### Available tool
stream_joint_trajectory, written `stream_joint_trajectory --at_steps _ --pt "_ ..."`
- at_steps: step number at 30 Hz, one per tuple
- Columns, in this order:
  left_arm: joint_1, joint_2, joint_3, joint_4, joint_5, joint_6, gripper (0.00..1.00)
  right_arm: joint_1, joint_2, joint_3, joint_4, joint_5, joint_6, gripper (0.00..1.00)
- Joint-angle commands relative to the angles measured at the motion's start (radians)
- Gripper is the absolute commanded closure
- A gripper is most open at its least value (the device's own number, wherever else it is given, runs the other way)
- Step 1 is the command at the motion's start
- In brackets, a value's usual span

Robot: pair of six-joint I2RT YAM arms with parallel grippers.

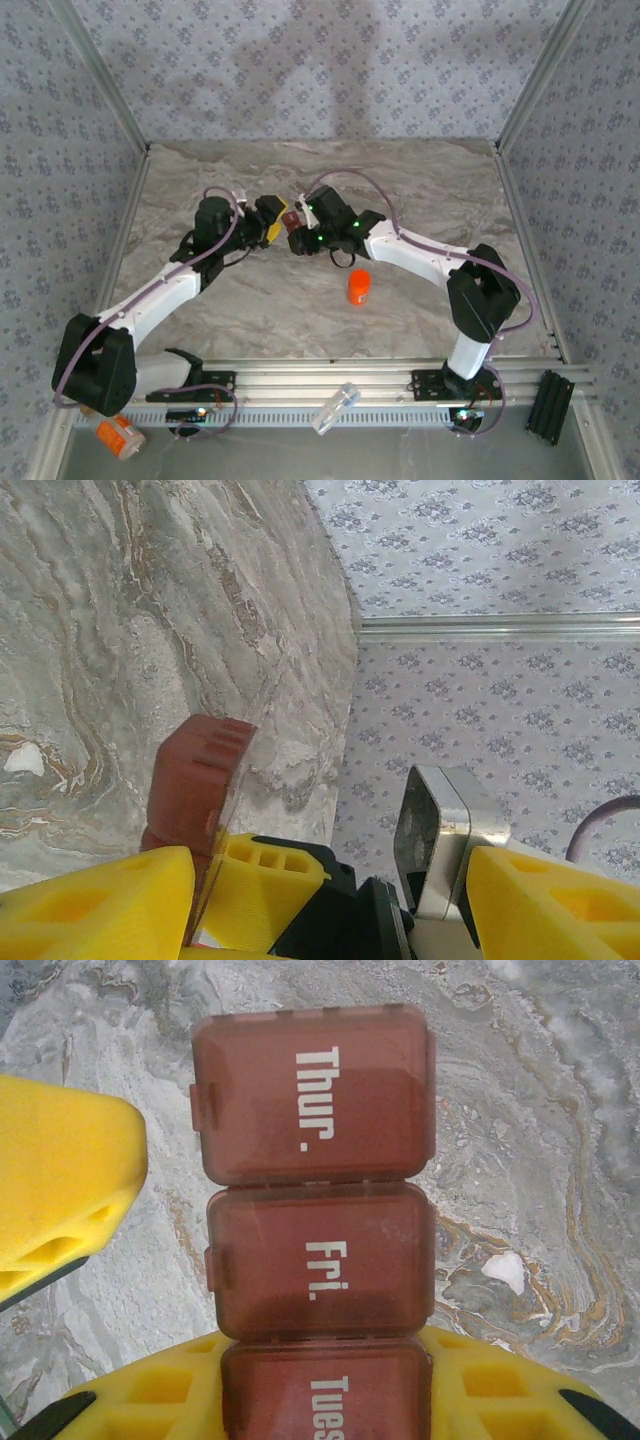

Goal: Sort the pills into containers

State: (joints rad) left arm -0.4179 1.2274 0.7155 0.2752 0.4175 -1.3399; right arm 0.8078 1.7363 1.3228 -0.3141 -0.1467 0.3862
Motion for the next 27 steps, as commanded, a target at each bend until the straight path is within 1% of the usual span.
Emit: stream_joint_trajectory --at_steps 1,9,13,15,27 --pt "-0.011 0.009 0.007 0.042 -0.006 -0.017 0.28 0.008 0.02 0.0 0.008 -0.003 0.016 0.69" --pt "-0.015 0.001 0.004 0.019 -0.027 -0.002 0.28 0.01 0.02 -0.003 0.008 0.001 0.015 0.69" --pt "-0.014 -0.038 -0.011 -0.067 -0.101 0.02 0.28 0.009 0.015 -0.007 0.008 0.005 0.016 0.69" --pt "-0.013 -0.051 -0.022 -0.08 -0.125 0.022 0.28 0.008 0.013 -0.008 0.009 0.006 0.016 0.69" --pt "-0.019 0.01 0.002 -0.018 -0.08 0.012 0.28 0.014 0.02 -0.006 0.014 -0.003 0.019 0.69"
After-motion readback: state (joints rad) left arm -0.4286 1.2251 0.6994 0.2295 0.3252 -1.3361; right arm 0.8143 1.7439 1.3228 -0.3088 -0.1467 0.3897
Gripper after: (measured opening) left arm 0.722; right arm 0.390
